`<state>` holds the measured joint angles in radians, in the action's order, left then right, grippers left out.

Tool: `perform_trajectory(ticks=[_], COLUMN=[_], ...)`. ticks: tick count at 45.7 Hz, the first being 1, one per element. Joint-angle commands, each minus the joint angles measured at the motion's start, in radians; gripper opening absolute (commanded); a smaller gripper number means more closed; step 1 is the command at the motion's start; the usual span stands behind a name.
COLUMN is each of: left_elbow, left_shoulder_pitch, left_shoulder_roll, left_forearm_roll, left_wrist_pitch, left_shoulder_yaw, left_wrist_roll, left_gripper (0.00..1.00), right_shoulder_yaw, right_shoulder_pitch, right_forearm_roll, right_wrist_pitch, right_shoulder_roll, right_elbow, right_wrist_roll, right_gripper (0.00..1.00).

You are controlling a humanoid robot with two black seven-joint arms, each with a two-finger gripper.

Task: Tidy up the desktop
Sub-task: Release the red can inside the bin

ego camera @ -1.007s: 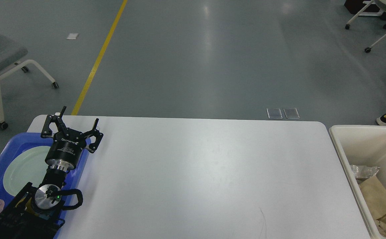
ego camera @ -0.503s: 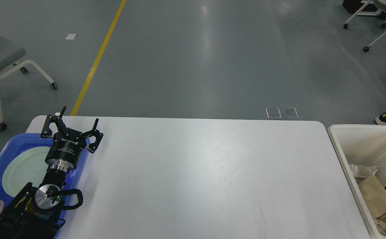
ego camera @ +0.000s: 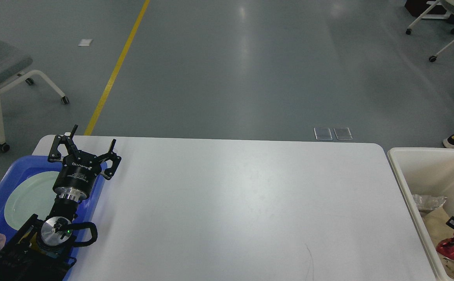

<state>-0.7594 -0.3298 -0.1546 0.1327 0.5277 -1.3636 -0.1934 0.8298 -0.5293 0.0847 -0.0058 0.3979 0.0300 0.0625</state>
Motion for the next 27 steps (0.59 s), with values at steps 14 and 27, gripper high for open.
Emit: perform_trajectory(ticks=[14,27], left_elbow=[0.000,0.000], left_shoulder_pitch=[0.000,0.000], left_shoulder_roll=[0.000,0.001], left_forearm_roll=[-0.001,-0.001], left_wrist_pitch=[0.000,0.000], left_shoulder_yaw=[0.000,0.000], left_wrist_roll=[0.000,0.000], left_gripper=[0.99,0.99], right_shoulder_yaw=[-0.513,-1.251], right_shoulder_pitch=[-0.067,-0.247], right_forearm_roll=[0.105,0.112], right_wrist_pitch=[-0.003,0.015], right_shoulder_roll=[0.030,0.142], right_elbow=[-0.007,0.169], right_wrist_roll=[-0.007,-0.013], right_gripper=[1.00,1.00])
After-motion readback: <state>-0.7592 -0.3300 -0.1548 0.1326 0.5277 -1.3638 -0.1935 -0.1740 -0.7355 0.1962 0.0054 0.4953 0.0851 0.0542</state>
